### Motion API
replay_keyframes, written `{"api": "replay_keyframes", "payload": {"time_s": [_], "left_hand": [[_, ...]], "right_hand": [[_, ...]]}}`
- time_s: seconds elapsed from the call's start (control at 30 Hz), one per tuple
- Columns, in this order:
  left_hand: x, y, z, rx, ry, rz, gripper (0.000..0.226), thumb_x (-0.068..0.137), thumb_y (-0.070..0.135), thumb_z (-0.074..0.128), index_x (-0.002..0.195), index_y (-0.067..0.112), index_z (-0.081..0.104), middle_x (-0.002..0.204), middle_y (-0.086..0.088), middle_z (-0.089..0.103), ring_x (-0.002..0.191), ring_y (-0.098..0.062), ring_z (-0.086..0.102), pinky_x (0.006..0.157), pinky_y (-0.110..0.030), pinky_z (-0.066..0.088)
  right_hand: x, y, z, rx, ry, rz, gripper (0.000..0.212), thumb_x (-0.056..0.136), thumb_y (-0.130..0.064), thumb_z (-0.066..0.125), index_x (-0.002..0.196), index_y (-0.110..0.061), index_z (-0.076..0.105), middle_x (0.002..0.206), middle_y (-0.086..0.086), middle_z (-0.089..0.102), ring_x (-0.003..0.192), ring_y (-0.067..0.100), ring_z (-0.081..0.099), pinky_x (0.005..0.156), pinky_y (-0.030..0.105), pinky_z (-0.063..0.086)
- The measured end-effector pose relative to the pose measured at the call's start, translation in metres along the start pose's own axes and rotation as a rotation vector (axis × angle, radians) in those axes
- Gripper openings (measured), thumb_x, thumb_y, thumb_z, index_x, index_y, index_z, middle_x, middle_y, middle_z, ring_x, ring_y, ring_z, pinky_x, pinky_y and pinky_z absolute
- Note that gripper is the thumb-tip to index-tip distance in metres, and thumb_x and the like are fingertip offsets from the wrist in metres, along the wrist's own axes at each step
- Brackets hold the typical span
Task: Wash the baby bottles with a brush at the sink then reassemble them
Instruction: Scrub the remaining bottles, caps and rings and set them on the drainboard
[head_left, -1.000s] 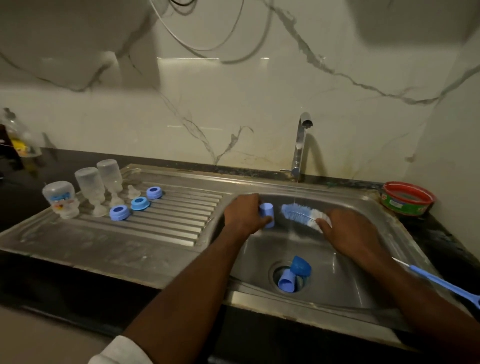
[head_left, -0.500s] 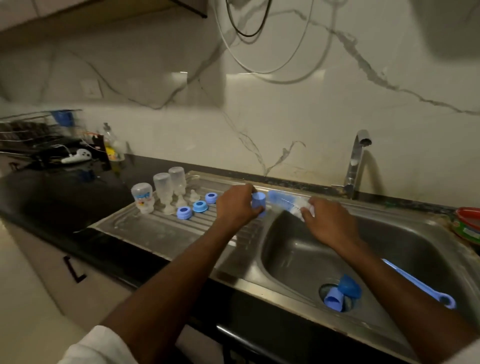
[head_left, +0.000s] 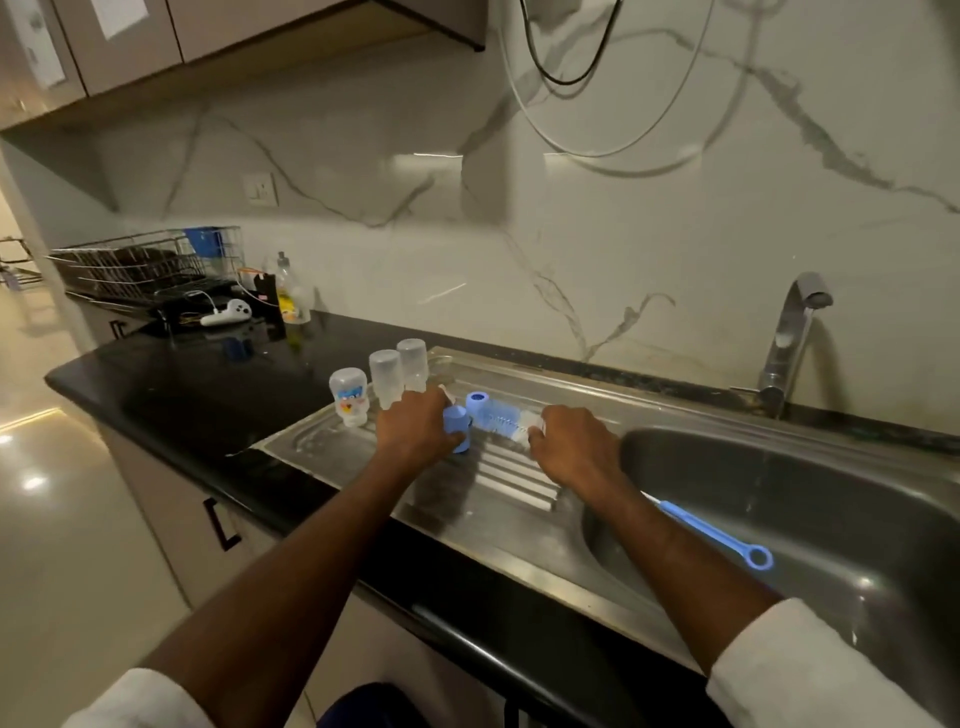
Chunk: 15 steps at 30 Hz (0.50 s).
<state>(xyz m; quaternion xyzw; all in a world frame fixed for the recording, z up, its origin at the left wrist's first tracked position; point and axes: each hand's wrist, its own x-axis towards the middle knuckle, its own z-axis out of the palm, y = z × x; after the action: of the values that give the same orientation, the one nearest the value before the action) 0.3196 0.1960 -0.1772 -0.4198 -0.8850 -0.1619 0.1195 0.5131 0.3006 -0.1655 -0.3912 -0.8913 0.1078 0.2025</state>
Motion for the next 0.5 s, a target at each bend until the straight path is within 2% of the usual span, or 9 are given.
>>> {"api": "replay_keyframes", "payload": {"time_s": [0.17, 0.3, 0.4, 0.5], "left_hand": [[0.005, 0.003, 0.001, 0.064, -0.035, 0.033, 0.067, 0.073, 0.059, 0.080, 0.125, 0.024, 0.055, 0.116, -0.002, 0.065, 0.105, -0.022, 0.063, 0.077, -0.033, 0.048], [0.008, 0.016, -0.006, 0.020, 0.006, 0.082, 0.079, 0.075, 0.061, 0.078, 0.135, 0.019, 0.049, 0.132, -0.005, 0.058, 0.121, -0.026, 0.054, 0.085, -0.042, 0.050], [0.012, 0.041, -0.008, -0.108, 0.144, 0.301, 0.063, 0.081, 0.060, 0.074, 0.129, 0.023, 0.057, 0.130, 0.000, 0.058, 0.122, -0.021, 0.052, 0.087, -0.039, 0.051], [0.014, 0.089, -0.002, -0.172, 0.213, 0.493, 0.041, 0.086, 0.058, 0.066, 0.116, 0.031, 0.060, 0.118, 0.009, 0.061, 0.110, -0.014, 0.056, 0.081, -0.037, 0.055]], "right_hand": [[-0.003, 0.009, 0.000, -0.024, -0.010, 0.005, 0.034, 0.098, -0.044, 0.055, 0.120, -0.019, 0.063, 0.117, 0.007, 0.068, 0.105, 0.029, 0.065, 0.072, 0.030, 0.040], [-0.007, 0.016, -0.011, -0.025, 0.033, 0.001, 0.036, 0.099, -0.046, 0.055, 0.122, -0.019, 0.063, 0.117, 0.007, 0.069, 0.104, 0.028, 0.066, 0.074, 0.031, 0.045], [-0.014, 0.034, -0.029, -0.041, 0.111, 0.005, 0.035, 0.099, -0.047, 0.052, 0.117, -0.020, 0.063, 0.115, 0.008, 0.069, 0.103, 0.030, 0.066, 0.080, 0.036, 0.051], [-0.025, 0.072, -0.056, -0.113, 0.173, 0.086, 0.035, 0.099, -0.048, 0.050, 0.117, -0.021, 0.063, 0.119, 0.009, 0.068, 0.108, 0.032, 0.064, 0.085, 0.039, 0.050]]}}
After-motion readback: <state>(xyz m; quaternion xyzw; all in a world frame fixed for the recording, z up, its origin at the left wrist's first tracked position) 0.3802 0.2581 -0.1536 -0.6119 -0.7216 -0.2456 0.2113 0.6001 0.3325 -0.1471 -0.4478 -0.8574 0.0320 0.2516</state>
